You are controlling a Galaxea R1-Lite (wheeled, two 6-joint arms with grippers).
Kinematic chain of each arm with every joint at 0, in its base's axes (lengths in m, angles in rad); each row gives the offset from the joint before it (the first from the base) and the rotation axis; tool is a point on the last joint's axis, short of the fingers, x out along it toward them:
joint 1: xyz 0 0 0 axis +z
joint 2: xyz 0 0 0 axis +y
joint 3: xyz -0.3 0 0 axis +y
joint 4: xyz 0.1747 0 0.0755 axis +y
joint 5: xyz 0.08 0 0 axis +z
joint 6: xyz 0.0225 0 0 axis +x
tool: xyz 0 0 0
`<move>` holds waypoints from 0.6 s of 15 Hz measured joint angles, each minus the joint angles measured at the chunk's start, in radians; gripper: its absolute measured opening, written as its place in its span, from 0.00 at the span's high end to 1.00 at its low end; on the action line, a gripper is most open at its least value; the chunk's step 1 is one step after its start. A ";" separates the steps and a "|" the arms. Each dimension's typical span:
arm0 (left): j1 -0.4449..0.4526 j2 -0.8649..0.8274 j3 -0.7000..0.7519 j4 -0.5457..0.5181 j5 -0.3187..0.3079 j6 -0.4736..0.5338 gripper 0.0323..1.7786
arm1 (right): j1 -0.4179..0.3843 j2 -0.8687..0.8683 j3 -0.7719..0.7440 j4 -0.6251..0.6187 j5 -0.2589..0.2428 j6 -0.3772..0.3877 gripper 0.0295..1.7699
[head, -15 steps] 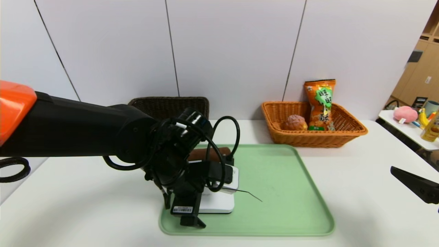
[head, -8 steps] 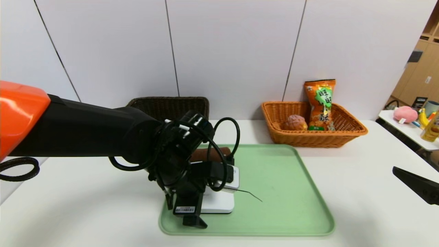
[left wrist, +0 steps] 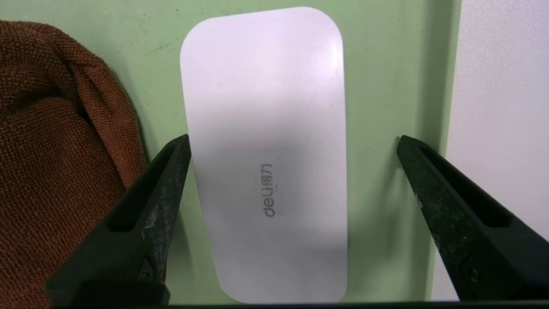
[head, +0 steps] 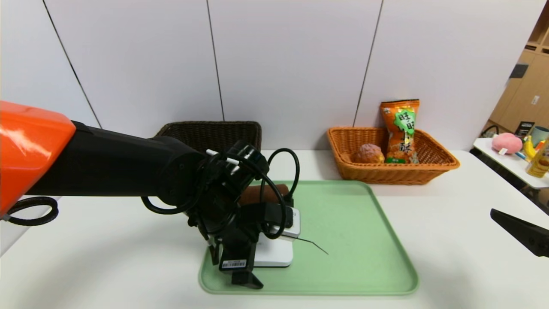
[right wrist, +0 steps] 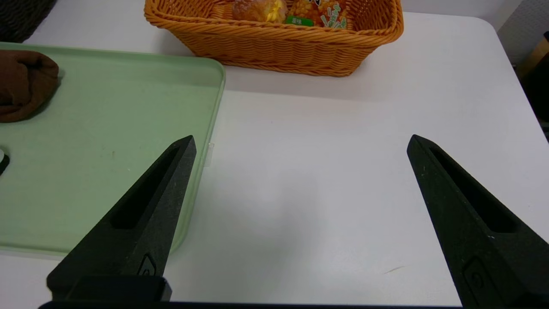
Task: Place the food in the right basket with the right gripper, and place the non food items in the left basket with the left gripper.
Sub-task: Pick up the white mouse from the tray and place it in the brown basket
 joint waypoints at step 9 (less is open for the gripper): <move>0.011 0.000 0.002 0.001 0.002 0.001 0.44 | 0.000 0.002 0.000 0.001 0.011 0.000 0.04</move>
